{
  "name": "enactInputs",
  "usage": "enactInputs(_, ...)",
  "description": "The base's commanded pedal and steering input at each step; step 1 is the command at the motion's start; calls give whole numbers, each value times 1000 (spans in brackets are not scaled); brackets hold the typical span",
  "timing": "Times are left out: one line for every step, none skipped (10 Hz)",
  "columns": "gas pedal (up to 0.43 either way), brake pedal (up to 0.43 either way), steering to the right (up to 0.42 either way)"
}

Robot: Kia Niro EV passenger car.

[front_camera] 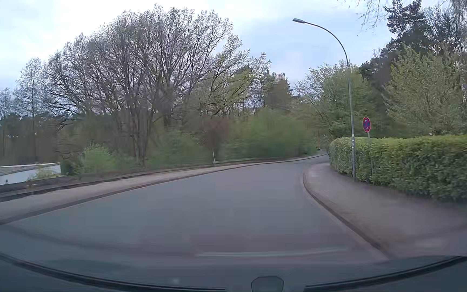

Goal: Follow the waypoints while adhering to traffic rules and regulations

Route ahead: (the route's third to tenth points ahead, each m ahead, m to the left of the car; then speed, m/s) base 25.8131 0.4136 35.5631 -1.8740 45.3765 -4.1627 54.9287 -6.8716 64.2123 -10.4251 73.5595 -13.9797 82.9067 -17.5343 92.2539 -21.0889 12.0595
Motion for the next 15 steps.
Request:
enactInputs(39, 0, 34)
enactInputs(47, 0, 34)
enactInputs(47, 0, 34)
enactInputs(59, 0, 34)
enactInputs(59, 0, 35)
enactInputs(59, 0, 35)
enactInputs(67, 0, 35)
enactInputs(67, 0, 36)
enactInputs(67, 0, 36)
enactInputs(79, 0, 36)
enactInputs(79, 0, 35)
enactInputs(87, 0, 34)
enactInputs(87, 0, 32)
enactInputs(87, 0, 32)
enactInputs(87, 0, 32)
